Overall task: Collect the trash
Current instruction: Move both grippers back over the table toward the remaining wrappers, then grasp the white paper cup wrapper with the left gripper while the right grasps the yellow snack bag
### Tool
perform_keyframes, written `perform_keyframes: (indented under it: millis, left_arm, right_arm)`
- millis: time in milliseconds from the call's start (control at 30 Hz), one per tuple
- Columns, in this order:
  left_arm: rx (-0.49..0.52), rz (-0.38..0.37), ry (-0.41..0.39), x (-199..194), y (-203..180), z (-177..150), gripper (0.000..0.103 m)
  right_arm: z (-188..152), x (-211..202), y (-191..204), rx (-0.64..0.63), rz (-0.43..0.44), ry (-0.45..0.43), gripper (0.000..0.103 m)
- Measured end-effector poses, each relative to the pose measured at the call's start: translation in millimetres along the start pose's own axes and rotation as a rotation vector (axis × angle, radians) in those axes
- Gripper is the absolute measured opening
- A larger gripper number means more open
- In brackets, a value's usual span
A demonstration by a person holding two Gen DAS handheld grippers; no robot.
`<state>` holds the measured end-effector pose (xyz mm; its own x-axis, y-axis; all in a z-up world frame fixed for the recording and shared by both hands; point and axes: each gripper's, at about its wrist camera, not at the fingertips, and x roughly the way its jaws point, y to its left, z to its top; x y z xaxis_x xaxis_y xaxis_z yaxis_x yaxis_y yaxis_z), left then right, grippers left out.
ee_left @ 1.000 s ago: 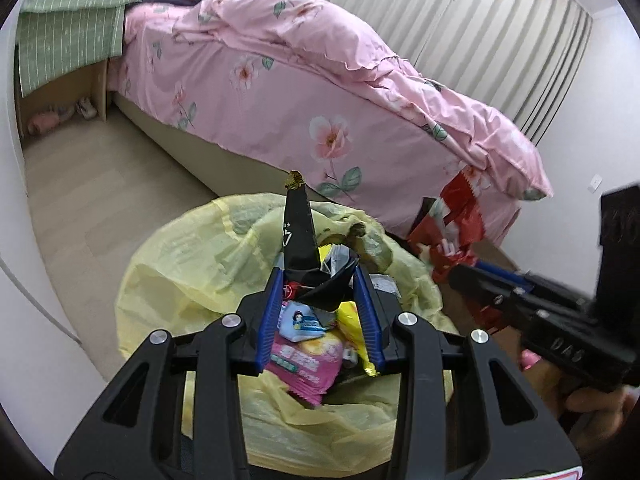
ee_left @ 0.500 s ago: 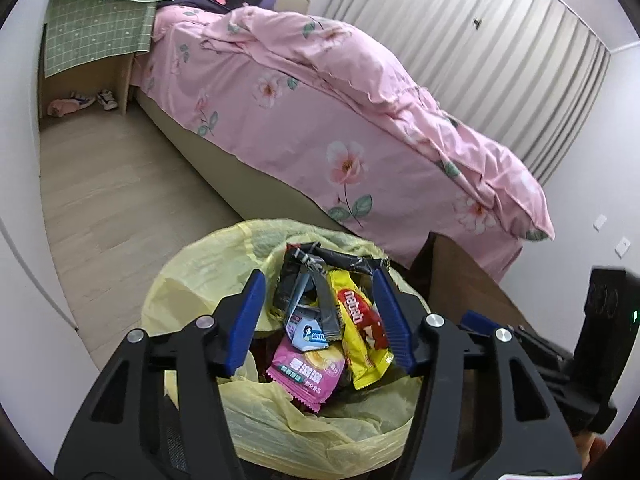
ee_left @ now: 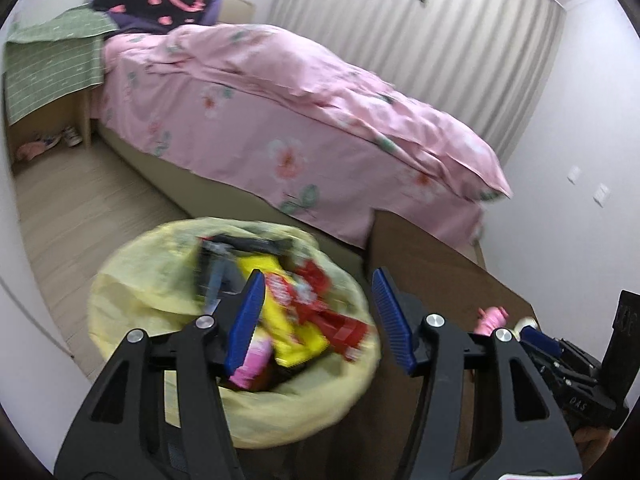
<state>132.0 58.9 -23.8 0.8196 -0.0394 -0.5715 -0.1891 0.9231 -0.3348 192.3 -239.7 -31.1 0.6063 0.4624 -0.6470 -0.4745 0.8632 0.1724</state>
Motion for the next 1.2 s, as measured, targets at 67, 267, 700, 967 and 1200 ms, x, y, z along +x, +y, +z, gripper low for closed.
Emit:
perform_keyframes:
  millis: [67,267,700,967,1200]
  left_arm:
    - [0.043,-0.038,0.022,4.2,-22.9,-6.1,0.053]
    - [0.257,-0.208,0.115,21.5,-107.4,-30.2,0.053]
    - [0.740,-0.538,0.283,122.1,-322.7,-89.3,0.053]
    - [0.723,-0.473,0.453,209.9,-390.6,-99.5,0.053]
    - [0.701,-0.412,0.495,235.6,-390.6,-98.0,0.028]
  right_arm:
    - [-11.2,-15.0,-20.3,0.014,-0.064,-0.016,0.058]
    - [-51.1,-63.2,-80.0,0.067,-0.215,-0.024,0.058]
    - [-119.8,-110.7,-159.7,0.242,-0.356,-0.015,0.058]
    - [-139.8,-122.0,-169.7,0.308,-0.348,-0.045,0.058]
    - [-149.7,-116.3,-165.9,0.300,-0.337,-0.020,0.058]
